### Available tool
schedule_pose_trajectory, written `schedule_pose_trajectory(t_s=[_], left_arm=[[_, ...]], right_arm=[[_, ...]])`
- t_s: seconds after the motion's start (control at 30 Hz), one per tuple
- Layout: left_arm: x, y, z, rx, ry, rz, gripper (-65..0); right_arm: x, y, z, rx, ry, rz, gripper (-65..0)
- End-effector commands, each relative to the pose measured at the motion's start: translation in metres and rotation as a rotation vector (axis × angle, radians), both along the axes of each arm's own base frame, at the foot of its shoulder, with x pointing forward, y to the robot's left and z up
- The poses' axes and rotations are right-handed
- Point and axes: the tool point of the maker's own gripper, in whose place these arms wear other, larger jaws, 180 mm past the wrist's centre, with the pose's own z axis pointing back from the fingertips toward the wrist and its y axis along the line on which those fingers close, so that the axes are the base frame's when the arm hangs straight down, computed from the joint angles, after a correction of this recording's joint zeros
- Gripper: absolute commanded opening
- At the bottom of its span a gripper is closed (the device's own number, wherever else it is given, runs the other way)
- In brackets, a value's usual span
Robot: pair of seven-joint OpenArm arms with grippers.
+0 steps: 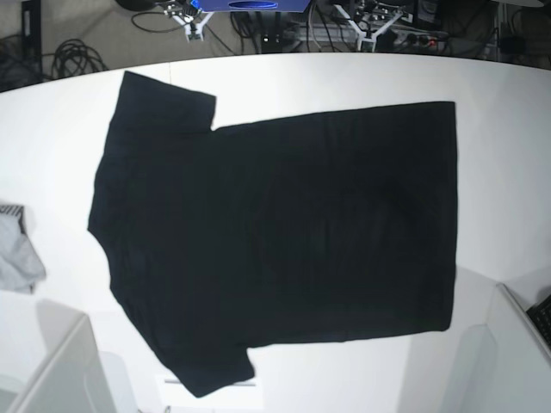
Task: Fold the T-shirt properly
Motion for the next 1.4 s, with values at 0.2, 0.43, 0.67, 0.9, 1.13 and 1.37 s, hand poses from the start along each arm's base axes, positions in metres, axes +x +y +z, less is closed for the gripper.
schedule_pose_trajectory(t_s=[0.2, 0.43, 0.67, 0.9, 1.13, 1.37], left_arm=[[0.002, 0.013, 0.001, 0.025, 0.002, -0.01, -65.0], [-0.003, 0.013, 0.001, 0.024, 0.0, -0.009, -65.0], [-0.025, 0.019, 0.018, 0.022, -0.148, -0.045, -65.0], [-0.046, 0.045, 0.049, 0.047, -0.285, -0.094, -65.0], [-0.061, 0.071, 0.101, 0.061, -0.416, -0.109, -65.0], [-0.044, 0.102, 0.164, 0.047, -0.552, 0.013, -65.0]], right_arm=[[-0.006, -0.001, 0.0, -0.007, 0.012, 0.003, -65.0], [-0.006, -0.001, 0.0, -0.007, 0.009, 0.003, -65.0], [-0.03, -0.006, 0.008, -0.011, -0.083, -0.007, -65.0], [-0.055, -0.026, 0.036, -0.037, -0.185, 0.007, -65.0], [-0.057, -0.038, 0.069, -0.036, -0.234, -0.153, -65.0], [-0.037, -0.049, 0.113, -0.001, -0.334, -0.265, -65.0]])
